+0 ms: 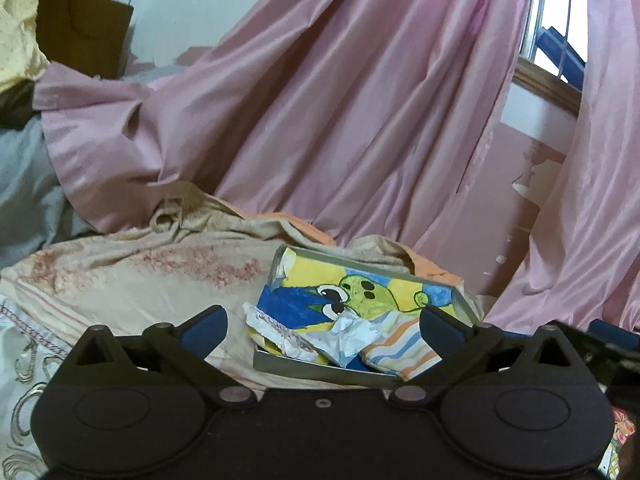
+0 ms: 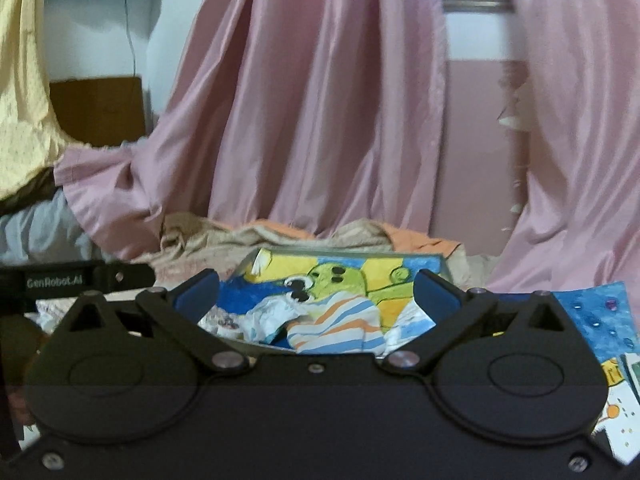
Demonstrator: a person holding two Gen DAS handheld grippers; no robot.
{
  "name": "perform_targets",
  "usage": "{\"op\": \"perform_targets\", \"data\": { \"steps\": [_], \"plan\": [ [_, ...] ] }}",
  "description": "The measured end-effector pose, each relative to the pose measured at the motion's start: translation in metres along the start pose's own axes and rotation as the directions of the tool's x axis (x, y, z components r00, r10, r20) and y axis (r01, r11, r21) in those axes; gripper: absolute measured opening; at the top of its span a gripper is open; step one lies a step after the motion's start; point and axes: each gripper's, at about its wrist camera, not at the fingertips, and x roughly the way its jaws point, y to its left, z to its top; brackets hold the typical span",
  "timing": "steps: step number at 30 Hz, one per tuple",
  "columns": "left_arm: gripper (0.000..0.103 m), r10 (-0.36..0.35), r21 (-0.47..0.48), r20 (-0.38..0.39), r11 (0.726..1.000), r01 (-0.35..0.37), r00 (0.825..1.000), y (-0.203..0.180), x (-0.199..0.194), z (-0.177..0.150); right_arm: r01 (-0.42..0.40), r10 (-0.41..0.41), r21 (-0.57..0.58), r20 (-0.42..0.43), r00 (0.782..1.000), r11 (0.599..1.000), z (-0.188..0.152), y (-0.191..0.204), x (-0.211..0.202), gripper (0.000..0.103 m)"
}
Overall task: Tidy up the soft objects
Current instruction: 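Withdraw both grippers from the tray back toward the pile, then move both open grippers over the pile toward the black striped sock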
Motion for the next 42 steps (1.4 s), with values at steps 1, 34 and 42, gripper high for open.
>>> {"op": "perform_targets", "data": {
  "steps": [1, 34, 42],
  "plan": [
    [0.102, 0.002, 0.002, 0.011, 1.0, -0.002, 1.0, -0.001, -0.006, -0.001, 0.01, -0.01, 0.011, 0.022, 1.0, 1.0, -0.001, -0.004, -0.01, 0.103],
    [0.102, 0.028, 0.125, -0.035, 0.992, -0.023, 0.999, -0.028, -0.13, -0.075, 0.02, -0.016, 0.061, -0.063, 0.998, 0.998, -0.117, -0.039, -0.178, 0.103],
    [0.102, 0.053, 0.115, -0.087, 0.992, -0.043, 0.995, -0.03, -0.153, -0.091, 0.006, 0.003, 0.082, -0.107, 0.994, 0.997, -0.131, -0.021, -0.193, 0.103]
  ]
}}
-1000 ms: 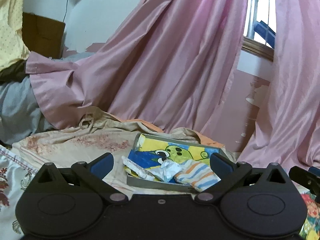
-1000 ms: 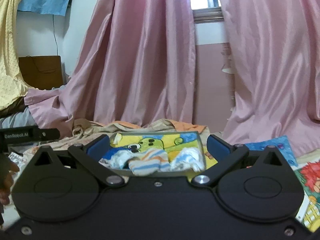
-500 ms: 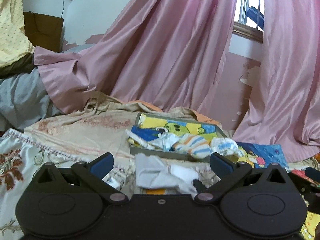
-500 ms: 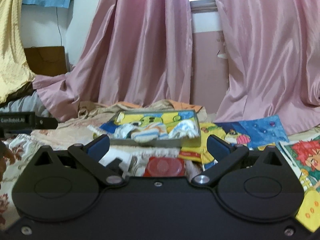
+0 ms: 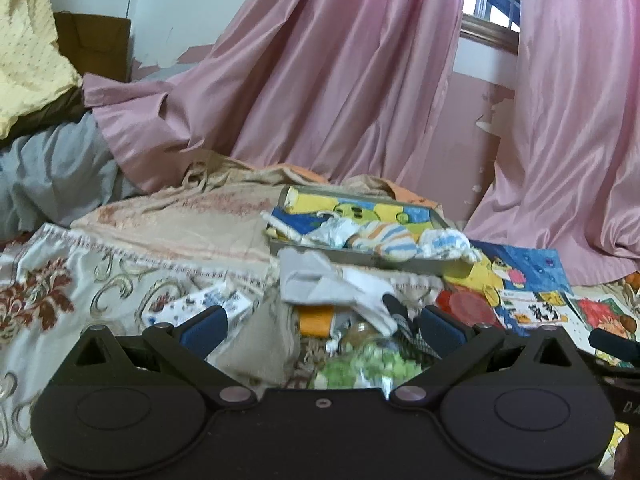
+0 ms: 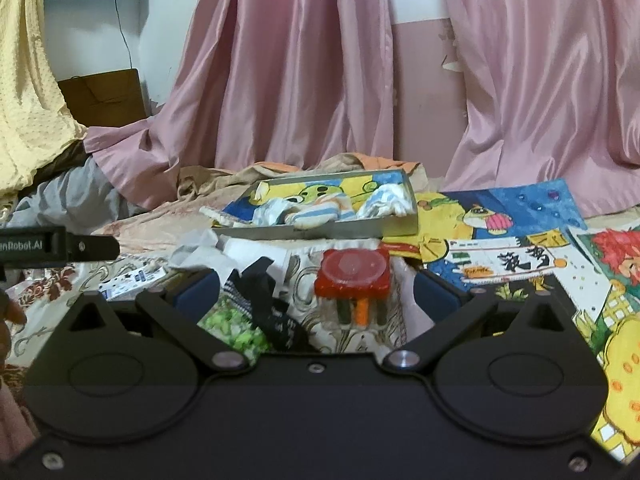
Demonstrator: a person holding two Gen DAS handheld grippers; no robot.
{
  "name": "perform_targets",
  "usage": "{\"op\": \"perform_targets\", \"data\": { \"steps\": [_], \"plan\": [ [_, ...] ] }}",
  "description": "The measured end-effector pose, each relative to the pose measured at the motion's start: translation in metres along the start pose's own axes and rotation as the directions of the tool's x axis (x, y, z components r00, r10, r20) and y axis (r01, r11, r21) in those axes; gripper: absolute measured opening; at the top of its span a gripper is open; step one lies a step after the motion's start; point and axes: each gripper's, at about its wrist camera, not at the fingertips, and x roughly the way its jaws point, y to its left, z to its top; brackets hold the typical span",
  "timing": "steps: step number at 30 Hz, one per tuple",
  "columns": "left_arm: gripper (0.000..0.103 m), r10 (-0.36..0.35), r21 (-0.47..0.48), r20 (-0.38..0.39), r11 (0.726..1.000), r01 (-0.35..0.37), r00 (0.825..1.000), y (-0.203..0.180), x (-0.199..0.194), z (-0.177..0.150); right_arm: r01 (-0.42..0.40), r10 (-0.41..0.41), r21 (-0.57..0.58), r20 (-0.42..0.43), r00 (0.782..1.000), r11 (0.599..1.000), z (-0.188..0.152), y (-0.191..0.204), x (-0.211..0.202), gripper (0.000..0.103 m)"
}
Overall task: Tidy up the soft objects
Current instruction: 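Move both open grippers over the pile toward the black striped sock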
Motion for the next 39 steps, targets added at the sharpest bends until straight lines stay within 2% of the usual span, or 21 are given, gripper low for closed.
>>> {"op": "perform_targets", "data": {
  "steps": [4, 10, 16, 29, 39],
  "plan": [
    [0.102, 0.003, -0.003, -0.021, 1.0, -0.003, 1.0, -0.001, -0.01, -0.009, -0.002, 0.002, 0.001, -0.016, 1.0, 1.0, -0.006, 0.005, -0.008, 0.103],
    [0.102, 0.009, 0.031, -0.056, 0.999, -0.008, 0.998, -0.009, -0.018, -0.019, -0.009, 0.014, 0.059, -0.091, 0.996, 0.998, -0.013, 0.004, -0.014, 0.103],
    [0.102, 0.017, 0.048, -0.103, 0.999, -0.012, 0.995, -0.013, -0.026, -0.028, -0.003, 0.012, 0.069, -0.135, 0.991, 0.998, -0.021, 0.005, -0.014, 0.103],
    [0.102, 0.074, 0.099, -0.171, 0.993, -0.058, 0.983, -0.022, -0.037, -0.044, -0.029, 0.038, 0.059, -0.152, 0.988, 0.998, -0.022, 0.009, -0.022, 0.103],
    [0.102, 0.124, 0.083, -0.209, 0.991, -0.109, 0.97, -0.018, -0.039, -0.047, -0.064, 0.071, 0.043, -0.174, 0.982, 0.997, -0.024, 0.01, -0.016, 0.103]
  ]
}}
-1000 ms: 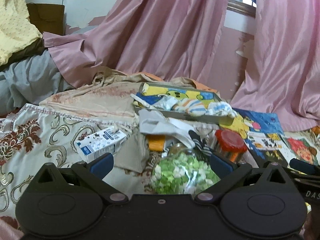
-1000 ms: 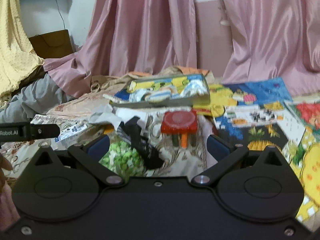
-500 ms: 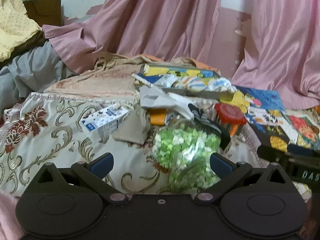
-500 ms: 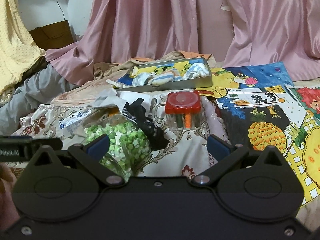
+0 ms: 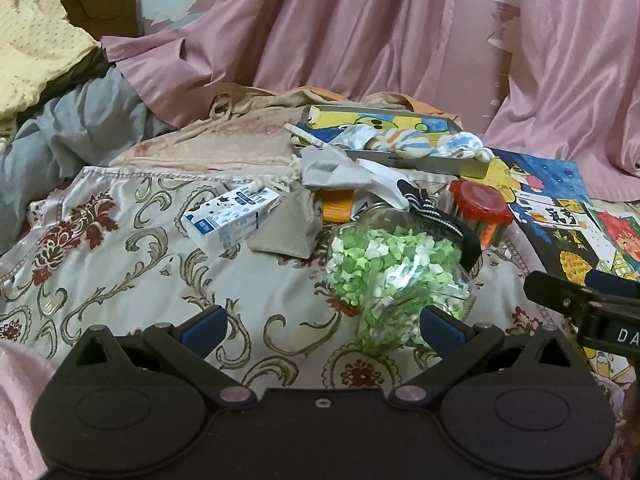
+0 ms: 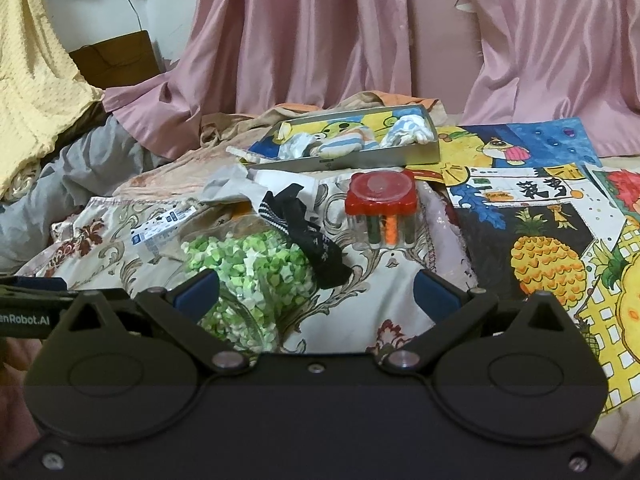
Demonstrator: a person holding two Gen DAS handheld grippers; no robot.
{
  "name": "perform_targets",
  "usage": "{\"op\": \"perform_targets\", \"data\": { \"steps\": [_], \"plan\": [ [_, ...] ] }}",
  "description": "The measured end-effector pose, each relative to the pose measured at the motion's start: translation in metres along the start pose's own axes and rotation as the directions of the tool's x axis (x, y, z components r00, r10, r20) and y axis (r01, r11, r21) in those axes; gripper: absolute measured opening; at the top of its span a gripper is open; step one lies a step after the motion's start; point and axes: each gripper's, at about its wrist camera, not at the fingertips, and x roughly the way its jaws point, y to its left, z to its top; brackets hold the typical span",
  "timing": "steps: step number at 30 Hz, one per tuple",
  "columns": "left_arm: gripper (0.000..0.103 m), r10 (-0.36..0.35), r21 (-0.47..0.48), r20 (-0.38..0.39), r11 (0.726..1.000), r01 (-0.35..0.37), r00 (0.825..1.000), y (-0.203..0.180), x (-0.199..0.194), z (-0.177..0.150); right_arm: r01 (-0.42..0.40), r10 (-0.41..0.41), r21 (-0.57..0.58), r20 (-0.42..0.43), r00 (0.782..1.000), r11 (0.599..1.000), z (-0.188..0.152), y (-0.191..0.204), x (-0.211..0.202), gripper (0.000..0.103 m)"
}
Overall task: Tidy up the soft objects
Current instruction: 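Move both open grippers over the pile toward the black striped sock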
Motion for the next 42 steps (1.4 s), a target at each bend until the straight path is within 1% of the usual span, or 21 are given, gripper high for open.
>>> {"op": "perform_targets", "data": {
  "steps": [8, 15, 18, 25, 31, 35, 42],
  "plan": [
    [0.102, 0.009, -0.009, -0.009, 1.0, -0.009, 1.0, 0.001, 0.0, 0.0, -0.013, 0.013, -0.008, -0.006, 1.0, 1.0, -0.001, -0.002, 0.004, 0.103],
    [0.102, 0.047, -0.029, -0.015, 0.998, -0.047, 0.999, 0.004, 0.001, 0.003, -0.042, 0.042, -0.018, 0.001, 0.999, 0.999, -0.002, -0.001, 0.008, 0.103],
    [0.102, 0.052, -0.038, -0.018, 0.998, -0.053, 0.998, 0.005, 0.002, 0.004, -0.049, 0.049, -0.026, 0.001, 0.999, 0.998, -0.003, 0.0, 0.01, 0.103],
    [0.102, 0.035, -0.042, 0.009, 0.999, -0.034, 0.999, 0.004, 0.003, 0.007, -0.06, 0.06, -0.009, 0.001, 0.998, 0.998, -0.003, -0.002, 0.018, 0.103],
    [0.102, 0.001, -0.05, 0.008, 0.999, -0.001, 1.0, 0.005, 0.008, 0.015, -0.04, 0.04, 0.006, -0.006, 0.999, 0.999, -0.002, -0.005, 0.029, 0.103],
    [0.102, -0.031, -0.045, -0.003, 0.999, 0.031, 1.0, 0.007, 0.016, 0.026, -0.038, 0.038, 0.016, -0.005, 0.999, 0.999, 0.0, -0.007, 0.04, 0.103],
    [0.102, -0.064, -0.056, -0.054, 0.997, 0.061, 0.996, 0.01, 0.04, 0.046, -0.046, 0.046, 0.04, -0.002, 0.999, 0.998, 0.007, -0.017, 0.058, 0.103]
  ]
}}
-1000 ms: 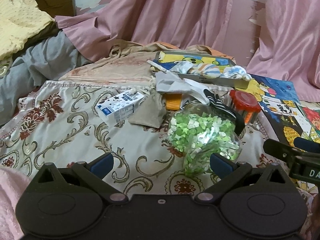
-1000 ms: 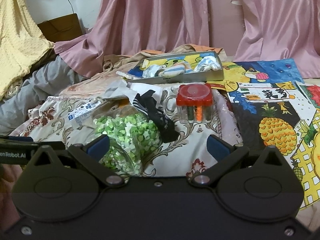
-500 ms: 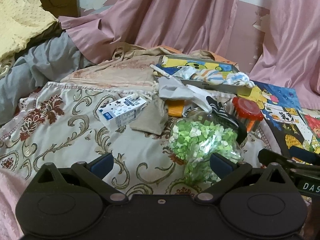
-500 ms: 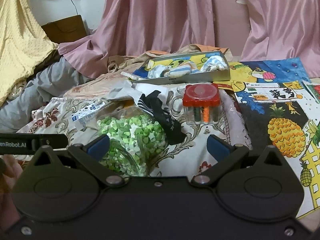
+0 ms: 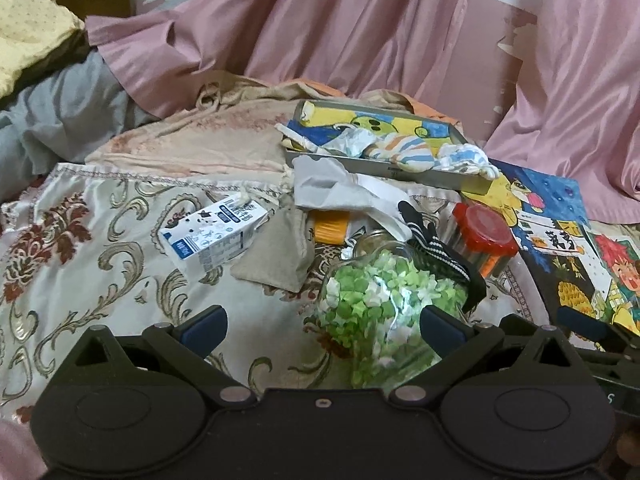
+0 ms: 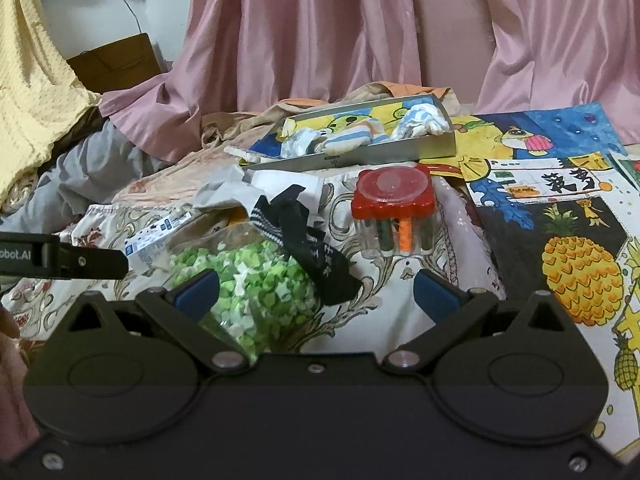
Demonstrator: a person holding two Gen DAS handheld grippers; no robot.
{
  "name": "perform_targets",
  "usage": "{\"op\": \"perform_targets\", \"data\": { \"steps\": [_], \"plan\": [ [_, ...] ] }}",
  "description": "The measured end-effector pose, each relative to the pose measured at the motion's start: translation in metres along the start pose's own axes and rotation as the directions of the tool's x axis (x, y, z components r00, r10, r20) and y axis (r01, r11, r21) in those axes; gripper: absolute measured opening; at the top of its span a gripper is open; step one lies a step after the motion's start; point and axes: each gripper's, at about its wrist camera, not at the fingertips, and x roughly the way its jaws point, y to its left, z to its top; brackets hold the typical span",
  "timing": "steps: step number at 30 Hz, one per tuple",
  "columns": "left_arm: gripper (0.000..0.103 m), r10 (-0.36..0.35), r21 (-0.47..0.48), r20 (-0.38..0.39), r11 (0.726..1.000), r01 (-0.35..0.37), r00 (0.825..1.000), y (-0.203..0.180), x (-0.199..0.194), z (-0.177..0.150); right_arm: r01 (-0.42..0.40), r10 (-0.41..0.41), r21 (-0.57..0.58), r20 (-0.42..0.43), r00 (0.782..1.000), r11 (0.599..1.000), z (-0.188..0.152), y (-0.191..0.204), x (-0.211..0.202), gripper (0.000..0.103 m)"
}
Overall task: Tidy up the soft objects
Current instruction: 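Move both open grippers over the pile toward the black striped sock, then grasp the black sock with white stripes with the right gripper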
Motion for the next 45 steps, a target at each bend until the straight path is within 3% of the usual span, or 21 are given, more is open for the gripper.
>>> {"op": "perform_targets", "data": {
  "steps": [4, 11, 17, 27, 32, 38, 42, 45],
  "plan": [
    [0.102, -0.019, 0.009, -0.012, 1.0, 0.019, 1.0, 0.0, 0.011, 0.011, -0.008, 0.008, 0.025, 0.001, 1.0, 1.0, 0.007, -0.007, 0.015, 0.103],
    [0.102, -0.079, 0.071, 0.043, 0.995, 0.076, 0.996, -0.007, 0.035, 0.033, -0.025, 0.026, 0.067, -0.015, 1.0, 0.997, 0.012, -0.018, 0.044, 0.103],
    [0.102, -0.118, 0.07, 0.064, 0.991, 0.114, 0.991, -0.007, 0.054, 0.044, -0.036, 0.037, 0.07, -0.023, 0.999, 0.997, 0.01, -0.017, 0.054, 0.103],
    [0.1, -0.216, 0.105, 0.093, 0.973, 0.207, 0.972, -0.018, 0.081, 0.059, -0.038, 0.039, 0.093, -0.002, 0.999, 0.995, 0.011, -0.015, 0.075, 0.102],
    [0.09, -0.264, 0.093, 0.029, 0.961, 0.26, 0.964, -0.019, 0.099, 0.057, -0.059, 0.06, 0.099, -0.011, 0.998, 0.993, 0.011, -0.016, 0.087, 0.102],
    [0.083, -0.297, 0.012, 0.028, 0.955, 0.296, 0.955, -0.011, 0.114, 0.062, -0.081, 0.083, 0.11, -0.017, 0.996, 0.991, 0.011, -0.014, 0.095, 0.099],
    [0.076, -0.314, -0.022, 0.013, 0.949, 0.314, 0.949, -0.007, 0.126, 0.064, -0.097, 0.102, 0.133, -0.027, 0.994, 0.986, 0.012, -0.014, 0.1, 0.09],
    [0.063, -0.335, -0.054, -0.01, 0.941, 0.334, 0.942, -0.004, 0.134, 0.065, -0.119, 0.125, 0.15, -0.032, 0.992, 0.981, 0.012, -0.014, 0.103, 0.083]
  ]
}}
